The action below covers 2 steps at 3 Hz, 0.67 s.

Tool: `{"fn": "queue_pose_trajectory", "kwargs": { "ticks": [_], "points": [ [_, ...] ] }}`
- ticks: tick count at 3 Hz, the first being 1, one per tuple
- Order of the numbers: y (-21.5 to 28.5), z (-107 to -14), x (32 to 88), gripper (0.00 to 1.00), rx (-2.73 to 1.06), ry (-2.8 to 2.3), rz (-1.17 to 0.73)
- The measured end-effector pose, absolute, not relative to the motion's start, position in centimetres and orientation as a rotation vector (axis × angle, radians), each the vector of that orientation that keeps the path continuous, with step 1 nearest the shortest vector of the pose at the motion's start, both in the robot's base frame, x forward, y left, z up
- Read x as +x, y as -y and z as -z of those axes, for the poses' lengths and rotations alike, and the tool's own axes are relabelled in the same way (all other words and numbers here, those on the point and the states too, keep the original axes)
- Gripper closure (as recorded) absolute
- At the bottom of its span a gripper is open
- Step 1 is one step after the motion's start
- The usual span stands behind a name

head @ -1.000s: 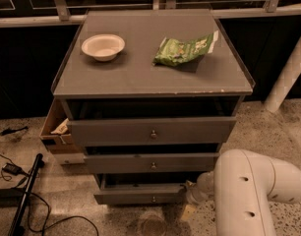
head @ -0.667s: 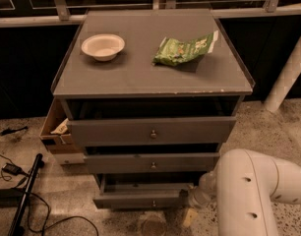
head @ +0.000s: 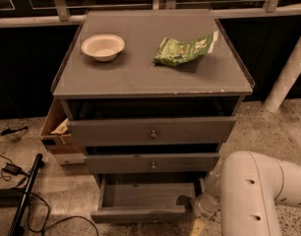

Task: Open bottom drawer

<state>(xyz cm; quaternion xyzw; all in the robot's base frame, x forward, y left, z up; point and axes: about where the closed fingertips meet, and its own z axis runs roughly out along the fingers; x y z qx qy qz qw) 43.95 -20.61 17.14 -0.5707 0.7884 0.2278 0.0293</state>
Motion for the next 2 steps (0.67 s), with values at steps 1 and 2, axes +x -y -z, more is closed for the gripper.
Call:
{"fn": "queue_pose_trajectory", "kwargs": {
  "ticks": [1, 2],
  "points": [
    [21.07, -18.72, 40.71, 0.0, -1.781, -2.477, -0.842],
    [21.01, -18.93, 40.08, 0.0, -1.788, -2.481, -0.873]
  ]
}}
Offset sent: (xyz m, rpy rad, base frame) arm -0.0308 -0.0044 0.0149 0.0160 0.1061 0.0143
